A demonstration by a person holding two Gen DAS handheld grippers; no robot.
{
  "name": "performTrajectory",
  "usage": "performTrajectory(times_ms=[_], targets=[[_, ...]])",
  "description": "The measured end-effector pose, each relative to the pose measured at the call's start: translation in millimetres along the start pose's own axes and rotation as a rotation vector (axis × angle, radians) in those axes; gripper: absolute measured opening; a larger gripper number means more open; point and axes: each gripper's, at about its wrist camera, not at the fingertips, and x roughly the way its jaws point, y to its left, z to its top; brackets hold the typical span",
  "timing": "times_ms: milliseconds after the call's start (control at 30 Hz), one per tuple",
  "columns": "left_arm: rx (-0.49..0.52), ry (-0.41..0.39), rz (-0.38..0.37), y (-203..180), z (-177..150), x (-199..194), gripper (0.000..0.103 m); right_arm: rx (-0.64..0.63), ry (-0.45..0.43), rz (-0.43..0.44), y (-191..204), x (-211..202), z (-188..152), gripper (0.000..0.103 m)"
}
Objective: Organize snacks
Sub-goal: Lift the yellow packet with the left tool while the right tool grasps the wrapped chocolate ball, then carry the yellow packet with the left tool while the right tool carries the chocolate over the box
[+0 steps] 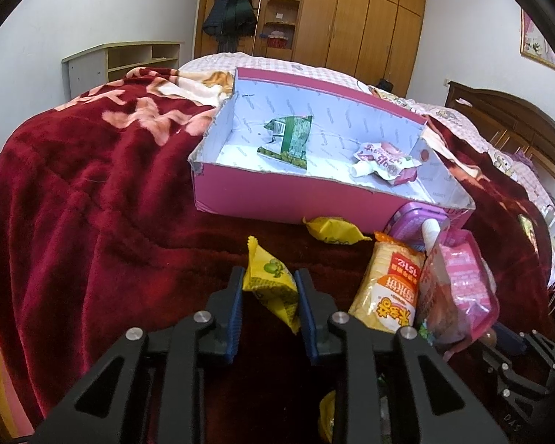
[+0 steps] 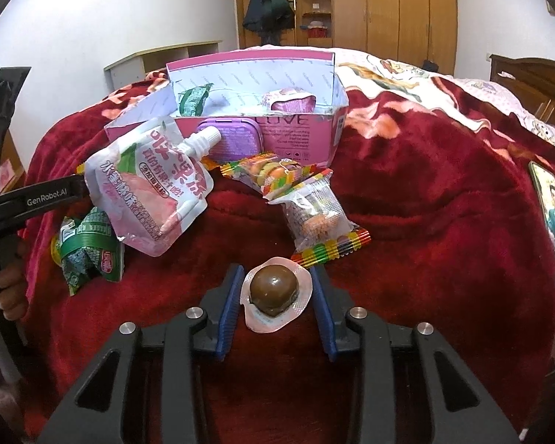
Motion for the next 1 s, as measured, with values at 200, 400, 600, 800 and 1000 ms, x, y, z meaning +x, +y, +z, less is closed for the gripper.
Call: performTrajectory(times_ms=[200,400,600,800,1000], targets=[[-0.002,-0.01,-0.014,1,0,-7,0.027,-0.008,-0.018,0.015,5,-8,2,0.037],[0.012,-0.03,-0.023,-1,2,-17,0.027,0.003,-0.028,0.065,10,-15,4,0.037],[0.024,-0.047,-0.034,-5,5,-28,0.027,0.012,-0.04,0.104,12,-22,10,0.037],[0.037,-0.054,-0.06,-10,9,-35,0.027,0.04,-0.062,0.145,7,-29,22,0.036],[0.054,-0.065,-0.08,-15,14,-40,0.027,0.051,-0.086,0.174,2,-34,39,0.036]])
